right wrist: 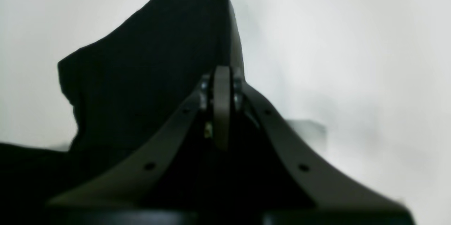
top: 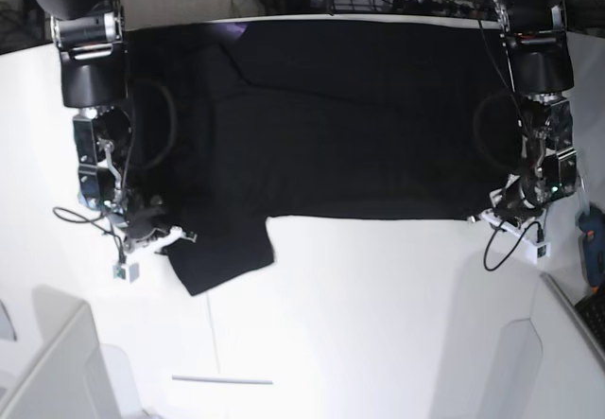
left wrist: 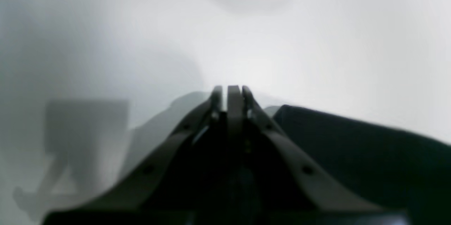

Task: Fold the T-shirt properly
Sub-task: 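Fold the hem up over the body toward the collar with both grippers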

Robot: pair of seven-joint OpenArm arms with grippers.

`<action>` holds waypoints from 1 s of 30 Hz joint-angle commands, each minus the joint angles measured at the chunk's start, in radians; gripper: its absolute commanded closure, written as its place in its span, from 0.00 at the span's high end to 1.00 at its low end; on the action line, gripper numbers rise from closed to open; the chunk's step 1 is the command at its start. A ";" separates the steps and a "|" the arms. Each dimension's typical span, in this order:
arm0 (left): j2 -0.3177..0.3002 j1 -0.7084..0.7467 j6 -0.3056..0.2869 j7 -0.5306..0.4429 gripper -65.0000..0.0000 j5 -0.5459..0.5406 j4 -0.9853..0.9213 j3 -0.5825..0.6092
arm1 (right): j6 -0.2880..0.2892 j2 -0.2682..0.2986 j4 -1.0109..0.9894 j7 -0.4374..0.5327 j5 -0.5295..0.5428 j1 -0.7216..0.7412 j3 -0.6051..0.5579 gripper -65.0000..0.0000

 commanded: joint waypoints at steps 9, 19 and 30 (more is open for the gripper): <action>-0.021 0.071 -0.013 0.061 0.00 -0.001 0.203 -0.089 | 0.000 0.019 0.183 0.020 0.001 -0.088 0.104 0.00; -0.018 0.183 -0.016 0.095 0.00 -0.021 0.381 -0.145 | 0.002 0.013 0.401 -0.111 0.003 -0.208 0.207 0.00; -0.116 0.327 -0.014 0.095 0.00 -0.425 0.401 -0.191 | 0.002 0.010 0.613 -0.184 0.006 -0.364 0.298 0.00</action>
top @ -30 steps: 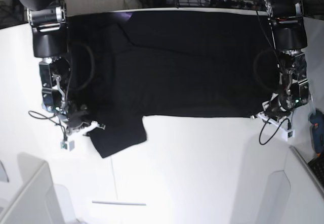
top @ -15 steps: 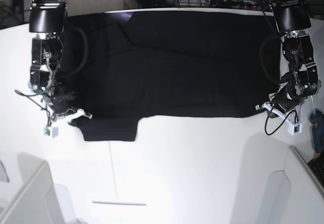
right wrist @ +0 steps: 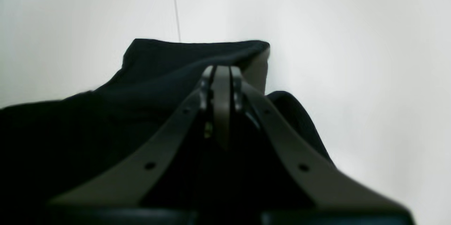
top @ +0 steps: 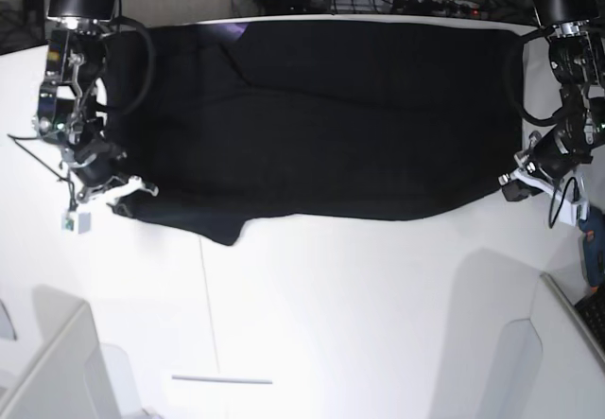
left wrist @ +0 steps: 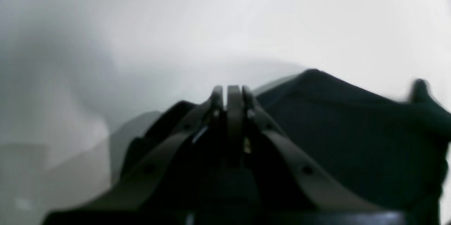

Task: Fold the T-shirt properly
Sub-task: 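Fold the hem up over the body toward the collar with both grippers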

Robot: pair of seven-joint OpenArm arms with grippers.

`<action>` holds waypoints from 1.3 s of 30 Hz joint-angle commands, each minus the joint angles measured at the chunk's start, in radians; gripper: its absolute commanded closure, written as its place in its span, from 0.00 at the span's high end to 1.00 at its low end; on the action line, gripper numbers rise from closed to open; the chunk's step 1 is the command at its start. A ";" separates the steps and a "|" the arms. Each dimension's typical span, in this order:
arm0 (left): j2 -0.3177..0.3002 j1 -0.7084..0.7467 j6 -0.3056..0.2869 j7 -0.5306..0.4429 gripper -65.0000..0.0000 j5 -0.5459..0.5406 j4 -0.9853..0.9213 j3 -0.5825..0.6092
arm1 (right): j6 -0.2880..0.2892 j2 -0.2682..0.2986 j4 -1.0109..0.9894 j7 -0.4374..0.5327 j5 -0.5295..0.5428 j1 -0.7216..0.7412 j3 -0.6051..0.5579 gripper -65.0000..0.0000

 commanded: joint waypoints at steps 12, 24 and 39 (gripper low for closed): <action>-0.098 0.149 -0.005 -0.018 0.00 -0.099 0.141 -0.027 | 0.006 -0.022 0.207 0.021 0.004 -0.182 0.108 0.00; -0.159 0.241 -0.005 -0.016 0.00 -0.105 0.154 -0.027 | 0.008 -0.037 0.273 0.028 0.005 -0.316 0.139 0.00; -0.182 0.313 -0.048 -0.016 0.00 -0.099 0.178 -0.027 | 0.008 -0.028 0.275 0.022 0.256 -0.414 0.251 0.00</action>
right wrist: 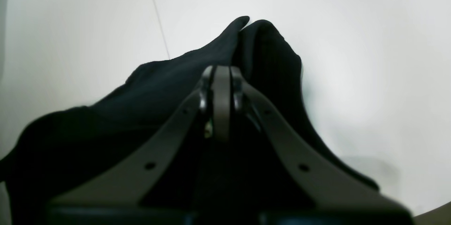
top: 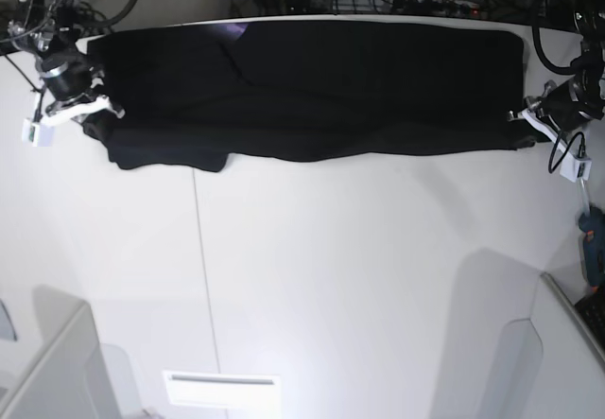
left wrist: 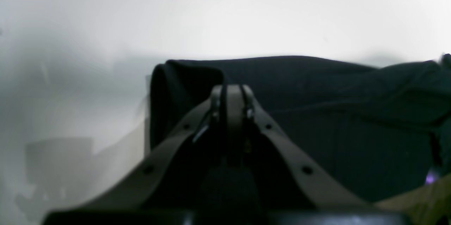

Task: Fold the T-shirt properly
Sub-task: 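Fold the hem up over the body toward the collar with both grippers, then lay the hem down at the collar edge and open both grippers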

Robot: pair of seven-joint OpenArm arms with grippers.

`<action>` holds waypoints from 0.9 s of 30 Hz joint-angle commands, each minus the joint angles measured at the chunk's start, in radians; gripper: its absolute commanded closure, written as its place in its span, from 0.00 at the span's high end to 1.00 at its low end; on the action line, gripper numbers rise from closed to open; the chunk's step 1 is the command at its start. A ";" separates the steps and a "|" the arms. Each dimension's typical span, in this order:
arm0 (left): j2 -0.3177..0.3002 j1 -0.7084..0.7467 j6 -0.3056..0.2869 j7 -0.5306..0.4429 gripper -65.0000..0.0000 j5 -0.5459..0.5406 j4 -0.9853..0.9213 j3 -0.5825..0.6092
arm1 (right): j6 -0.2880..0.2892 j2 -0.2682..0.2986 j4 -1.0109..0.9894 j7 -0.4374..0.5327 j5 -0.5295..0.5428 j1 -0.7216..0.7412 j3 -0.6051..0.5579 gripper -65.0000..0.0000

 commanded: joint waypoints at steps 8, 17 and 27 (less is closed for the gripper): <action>-0.024 0.045 -0.010 -0.015 0.00 -0.003 0.014 -0.037 | 0.007 0.009 0.035 0.025 0.094 -0.082 0.005 0.00; -0.053 0.097 -0.012 -0.013 0.00 -0.004 0.014 -0.100 | 0.071 0.009 0.036 0.016 0.212 -0.099 0.080 0.00; -0.048 0.163 -0.012 -0.013 0.00 0.016 0.063 -0.100 | 0.082 -0.017 0.033 0.024 0.148 -0.181 0.085 0.00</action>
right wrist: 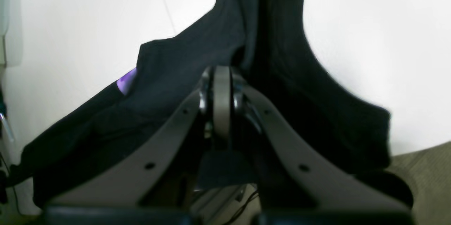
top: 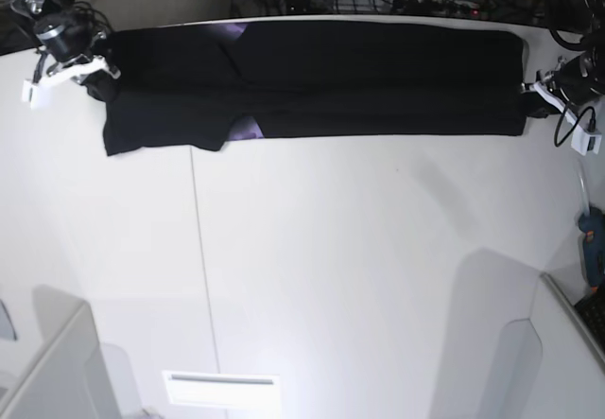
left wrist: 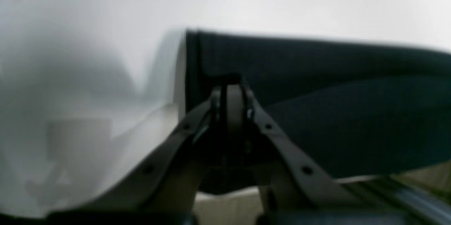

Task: Fold the T-shirt properly
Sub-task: 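Lay the hem down at the collar edge and open both grippers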

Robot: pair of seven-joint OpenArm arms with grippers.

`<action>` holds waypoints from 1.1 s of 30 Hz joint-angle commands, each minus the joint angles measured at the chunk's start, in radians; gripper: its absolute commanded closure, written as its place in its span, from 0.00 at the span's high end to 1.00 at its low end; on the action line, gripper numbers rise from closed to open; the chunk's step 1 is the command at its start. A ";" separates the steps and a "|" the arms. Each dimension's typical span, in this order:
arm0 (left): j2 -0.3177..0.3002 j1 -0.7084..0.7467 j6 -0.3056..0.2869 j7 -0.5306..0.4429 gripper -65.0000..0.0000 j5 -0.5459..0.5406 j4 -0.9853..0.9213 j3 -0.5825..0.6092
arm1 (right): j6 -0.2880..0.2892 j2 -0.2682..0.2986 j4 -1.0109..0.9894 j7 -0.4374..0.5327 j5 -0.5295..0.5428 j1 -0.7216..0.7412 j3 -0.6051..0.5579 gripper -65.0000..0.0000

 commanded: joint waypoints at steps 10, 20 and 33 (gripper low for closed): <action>-0.001 0.082 -0.003 -0.019 0.00 0.137 0.055 -0.015 | 0.017 0.017 0.014 0.014 -0.003 -0.037 0.010 0.00; 0.048 0.102 -0.003 -0.019 0.00 0.239 0.060 0.013 | 0.017 -0.048 0.008 0.014 -0.175 -0.034 0.000 0.00; 0.108 0.096 -0.001 -0.024 0.00 0.340 0.060 0.020 | 0.017 -0.049 0.008 0.013 -0.178 -0.036 0.000 0.00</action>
